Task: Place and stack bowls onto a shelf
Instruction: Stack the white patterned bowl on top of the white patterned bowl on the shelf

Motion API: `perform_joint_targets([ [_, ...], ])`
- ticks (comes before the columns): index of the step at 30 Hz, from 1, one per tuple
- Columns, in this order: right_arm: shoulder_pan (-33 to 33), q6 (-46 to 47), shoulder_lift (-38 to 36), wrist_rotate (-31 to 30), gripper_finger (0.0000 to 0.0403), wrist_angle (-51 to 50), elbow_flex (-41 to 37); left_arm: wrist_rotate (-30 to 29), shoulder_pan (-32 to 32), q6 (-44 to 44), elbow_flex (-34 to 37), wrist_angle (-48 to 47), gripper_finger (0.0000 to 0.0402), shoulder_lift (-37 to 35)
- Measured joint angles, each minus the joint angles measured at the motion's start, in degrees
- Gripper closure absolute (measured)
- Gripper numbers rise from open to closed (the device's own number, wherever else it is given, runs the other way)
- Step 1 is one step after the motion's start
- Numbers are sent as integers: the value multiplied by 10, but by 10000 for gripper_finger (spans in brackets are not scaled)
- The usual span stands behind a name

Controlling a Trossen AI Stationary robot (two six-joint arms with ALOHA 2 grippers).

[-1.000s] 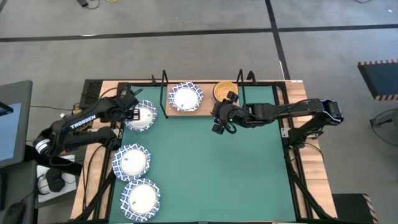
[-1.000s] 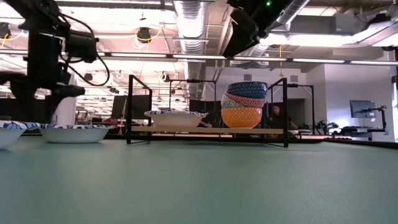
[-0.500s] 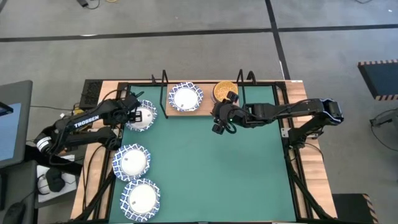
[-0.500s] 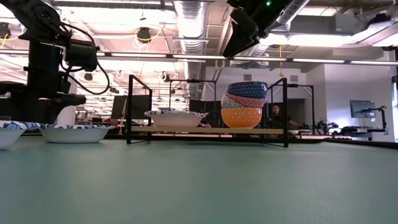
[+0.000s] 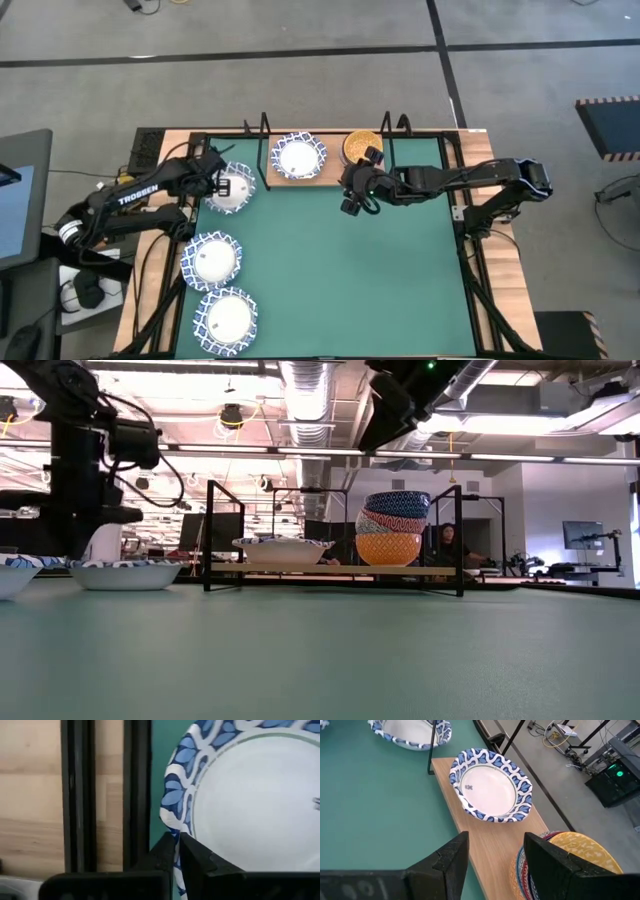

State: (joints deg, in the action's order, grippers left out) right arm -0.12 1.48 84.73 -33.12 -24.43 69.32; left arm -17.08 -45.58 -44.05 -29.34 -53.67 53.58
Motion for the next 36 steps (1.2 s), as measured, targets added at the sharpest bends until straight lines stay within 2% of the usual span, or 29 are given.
perform_joint_targets([
  [3, 0, 0, 0, -1, 188, 13, 0, -17, 14, 31, -39, -28, 400, 0],
  [9, -5, 7, 0, 2, 188, 31, 0, -125, 58, 57, -161, -141, 401, 0],
  [14, -20, 31, 16, 3, 188, 44, 0, -189, 117, 74, -273, -225, 401, 0],
  [20, -31, 42, 50, 6, 188, 77, -1, -209, 218, 152, -381, -256, 401, -11],
  [23, -31, 28, 63, 21, 188, 140, 5, -212, 273, 181, -398, -237, 401, -16],
  [25, -32, 30, 58, 38, 188, 141, 9, -214, 306, 191, -398, -216, 401, -17],
  [27, -36, 31, 58, 69, 188, 174, 29, -224, 335, 197, -398, -200, 401, -15],
  [33, -60, 30, 57, 144, 188, 163, 86, -274, 413, 221, -399, -146, 401, -10],
  [36, -73, 25, 56, 172, 188, 167, 100, -317, 439, 244, -421, -137, 401, -9],
])
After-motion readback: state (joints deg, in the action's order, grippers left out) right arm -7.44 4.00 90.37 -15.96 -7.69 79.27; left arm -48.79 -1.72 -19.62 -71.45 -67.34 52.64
